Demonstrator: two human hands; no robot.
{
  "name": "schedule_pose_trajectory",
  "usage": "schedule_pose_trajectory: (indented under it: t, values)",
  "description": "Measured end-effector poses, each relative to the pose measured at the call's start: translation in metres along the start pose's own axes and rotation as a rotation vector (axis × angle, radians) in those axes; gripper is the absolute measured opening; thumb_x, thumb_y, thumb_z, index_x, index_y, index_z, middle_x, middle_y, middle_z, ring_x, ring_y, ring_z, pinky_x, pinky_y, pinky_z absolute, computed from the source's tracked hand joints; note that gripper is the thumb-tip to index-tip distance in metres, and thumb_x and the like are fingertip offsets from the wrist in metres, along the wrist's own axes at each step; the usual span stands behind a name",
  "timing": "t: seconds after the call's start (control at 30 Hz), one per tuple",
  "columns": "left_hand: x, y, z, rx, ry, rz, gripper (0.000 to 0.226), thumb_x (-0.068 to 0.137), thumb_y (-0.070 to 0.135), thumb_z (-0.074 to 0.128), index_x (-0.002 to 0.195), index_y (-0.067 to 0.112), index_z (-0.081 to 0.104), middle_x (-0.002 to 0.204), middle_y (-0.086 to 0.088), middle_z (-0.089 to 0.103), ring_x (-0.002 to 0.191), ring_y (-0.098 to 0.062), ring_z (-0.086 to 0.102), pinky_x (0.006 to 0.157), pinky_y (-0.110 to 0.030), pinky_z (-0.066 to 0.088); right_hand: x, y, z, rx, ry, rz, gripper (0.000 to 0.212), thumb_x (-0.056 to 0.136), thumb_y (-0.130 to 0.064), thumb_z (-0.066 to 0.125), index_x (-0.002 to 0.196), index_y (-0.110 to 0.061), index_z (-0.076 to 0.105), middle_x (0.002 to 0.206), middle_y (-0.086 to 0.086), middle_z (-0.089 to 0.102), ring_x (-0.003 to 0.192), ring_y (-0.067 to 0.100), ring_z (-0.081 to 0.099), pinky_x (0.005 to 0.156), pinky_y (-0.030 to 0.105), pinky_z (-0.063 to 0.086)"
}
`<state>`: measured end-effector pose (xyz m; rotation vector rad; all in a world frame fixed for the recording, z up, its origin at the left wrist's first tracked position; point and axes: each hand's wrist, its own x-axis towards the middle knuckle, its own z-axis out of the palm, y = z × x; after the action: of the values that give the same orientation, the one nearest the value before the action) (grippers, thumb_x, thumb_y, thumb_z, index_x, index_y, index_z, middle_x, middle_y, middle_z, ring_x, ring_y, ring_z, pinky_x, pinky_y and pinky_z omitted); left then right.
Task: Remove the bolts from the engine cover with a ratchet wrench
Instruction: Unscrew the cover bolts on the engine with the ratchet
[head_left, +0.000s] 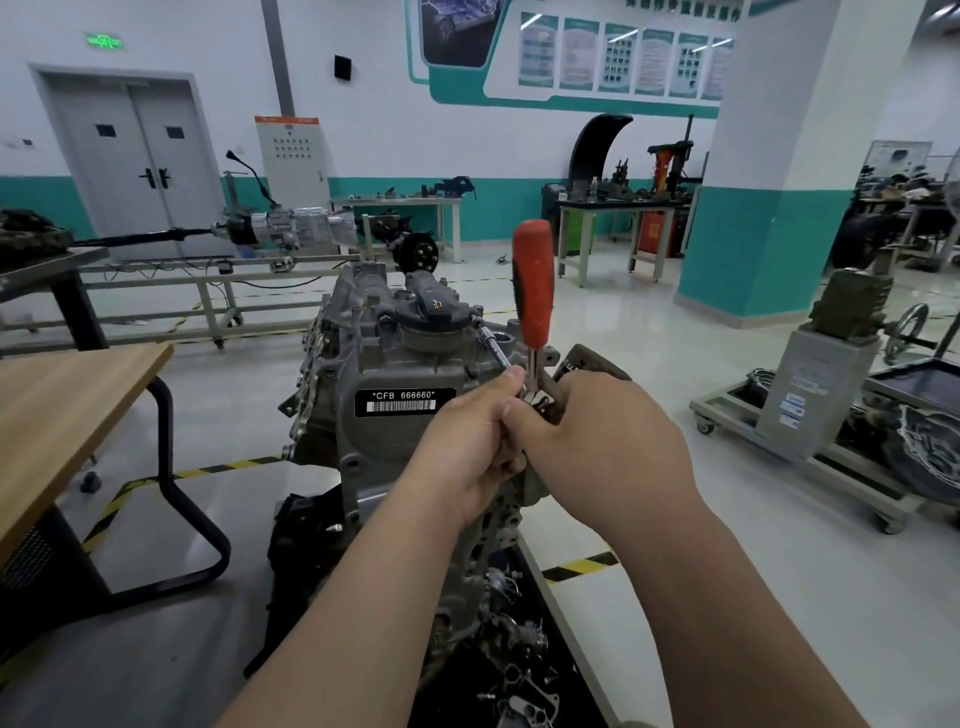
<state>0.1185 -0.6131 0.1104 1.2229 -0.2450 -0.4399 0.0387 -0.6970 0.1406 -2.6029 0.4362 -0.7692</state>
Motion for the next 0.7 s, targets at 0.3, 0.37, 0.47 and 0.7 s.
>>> schedule_pose_trajectory:
  t: [0.3, 0.37, 0.47, 0.7]
  values:
    - [0.000, 0.001, 0.001, -0.016, -0.020, 0.008, 0.035, 0.092, 0.041, 0.057, 0.067, 0.017, 0.059, 0.054, -0.005, 0.044, 0.041, -0.018, 0.039, 0.042, -0.024, 0.033, -0.003, 0.003, 0.013, 0.924, -0.285, 0.325, 0.055, 0.097, -0.050, 0.046, 0.060, -0.010, 0.055, 0.038, 0.003, 0.049, 0.031, 0.018, 0.043, 0.041, 0.024, 0.038]
    - [0.000, 0.002, 0.001, 0.011, -0.019, -0.003, 0.044, 0.092, 0.043, 0.057, 0.057, 0.017, 0.055, 0.049, -0.004, 0.045, 0.034, -0.016, 0.043, 0.039, -0.021, 0.034, -0.005, 0.001, 0.018, 1.321, -0.414, 0.468, 0.052, 0.098, -0.049, 0.044, 0.067, -0.010, 0.057, 0.037, 0.003, 0.040, 0.029, 0.017, 0.033, 0.039, 0.025, 0.033]
    - [-0.001, 0.003, 0.003, -0.002, -0.028, -0.035, 0.034, 0.092, 0.040, 0.058, 0.069, 0.018, 0.069, 0.055, -0.002, 0.052, 0.044, -0.013, 0.053, 0.037, -0.015, 0.040, -0.009, 0.000, 0.017, 1.913, -0.612, 0.665, 0.051, 0.097, -0.049, 0.041, 0.070, -0.008, 0.058, 0.035, -0.006, 0.032, 0.025, 0.009, 0.027, 0.033, 0.018, 0.030]
    - [0.002, 0.001, 0.003, -0.057, -0.025, -0.017, 0.027, 0.093, 0.034, 0.058, 0.088, 0.014, 0.074, 0.081, -0.008, 0.060, 0.078, -0.017, 0.056, 0.065, -0.023, 0.050, -0.012, -0.001, 0.015, 2.203, -0.692, 0.715, 0.052, 0.096, -0.049, 0.039, 0.073, -0.007, 0.059, 0.035, -0.006, 0.036, 0.025, 0.006, 0.032, 0.034, 0.016, 0.032]
